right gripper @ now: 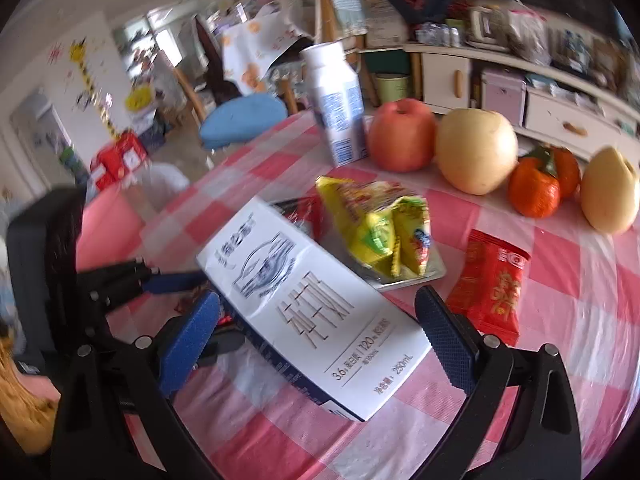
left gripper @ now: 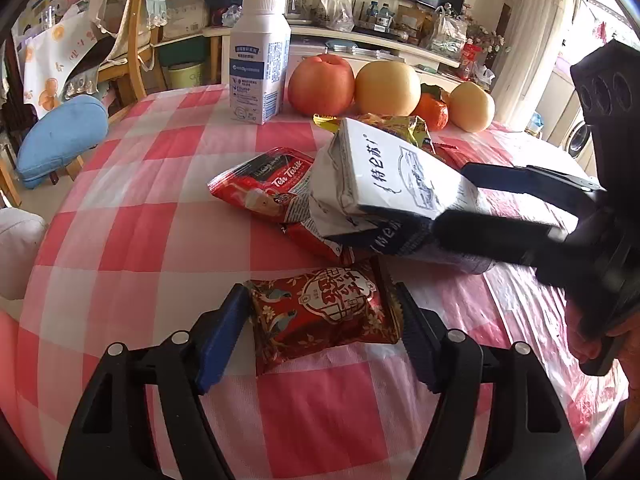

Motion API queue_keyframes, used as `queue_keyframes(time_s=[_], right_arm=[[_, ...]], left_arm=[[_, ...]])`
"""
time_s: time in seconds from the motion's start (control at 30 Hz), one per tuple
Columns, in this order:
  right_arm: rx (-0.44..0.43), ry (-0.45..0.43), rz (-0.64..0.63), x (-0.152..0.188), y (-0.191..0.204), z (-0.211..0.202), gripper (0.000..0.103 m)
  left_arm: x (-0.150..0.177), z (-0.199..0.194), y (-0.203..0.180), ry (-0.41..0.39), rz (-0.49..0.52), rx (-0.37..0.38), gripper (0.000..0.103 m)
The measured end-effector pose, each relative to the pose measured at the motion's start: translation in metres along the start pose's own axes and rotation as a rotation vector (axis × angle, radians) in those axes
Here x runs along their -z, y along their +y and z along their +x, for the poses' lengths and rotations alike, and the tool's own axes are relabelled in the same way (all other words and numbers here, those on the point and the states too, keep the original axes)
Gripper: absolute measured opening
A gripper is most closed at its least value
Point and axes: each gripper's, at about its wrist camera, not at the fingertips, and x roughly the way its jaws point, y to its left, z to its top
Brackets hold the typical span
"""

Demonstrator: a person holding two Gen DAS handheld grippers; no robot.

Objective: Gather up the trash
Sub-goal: 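Close left tool on the red candy wrapper while right tool grasps the white milk carton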

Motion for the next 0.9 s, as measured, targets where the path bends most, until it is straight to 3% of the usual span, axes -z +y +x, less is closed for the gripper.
queue_keyframes(time_s=[0.1, 0.4, 0.43, 0.5, 0.57, 0.9], right_arm=[[0.031, 0.012, -0.041, 0.001, 0.005, 0.003, 0.099], [0.124, 0.058, -0.162, 0.008, 0.019, 0.018, 0.099], [0.119, 0.063, -0.166, 0.008, 0.020, 0.019, 0.097], [0.089, 0.088, -0.165, 0.010, 0.022, 0.022, 0.080], [0.076, 0.124, -0.176, 0.013, 0.025, 0.026, 0.075], [0.115, 0.111, -0.156, 0.014, 0.032, 0.032, 0.075]], left_arm=[[0.001, -0.004, 0.004, -0.002, -0.009, 0.010, 0.067], [0.005, -0.011, 0.018, 0.001, -0.032, 0.009, 0.065], [0.006, -0.012, 0.020, 0.000, -0.034, 0.008, 0.065], [0.007, -0.014, 0.024, -0.001, -0.039, 0.005, 0.065], [0.007, -0.015, 0.027, -0.001, -0.040, -0.004, 0.065], [0.008, -0.011, 0.027, 0.015, -0.023, -0.039, 0.071]])
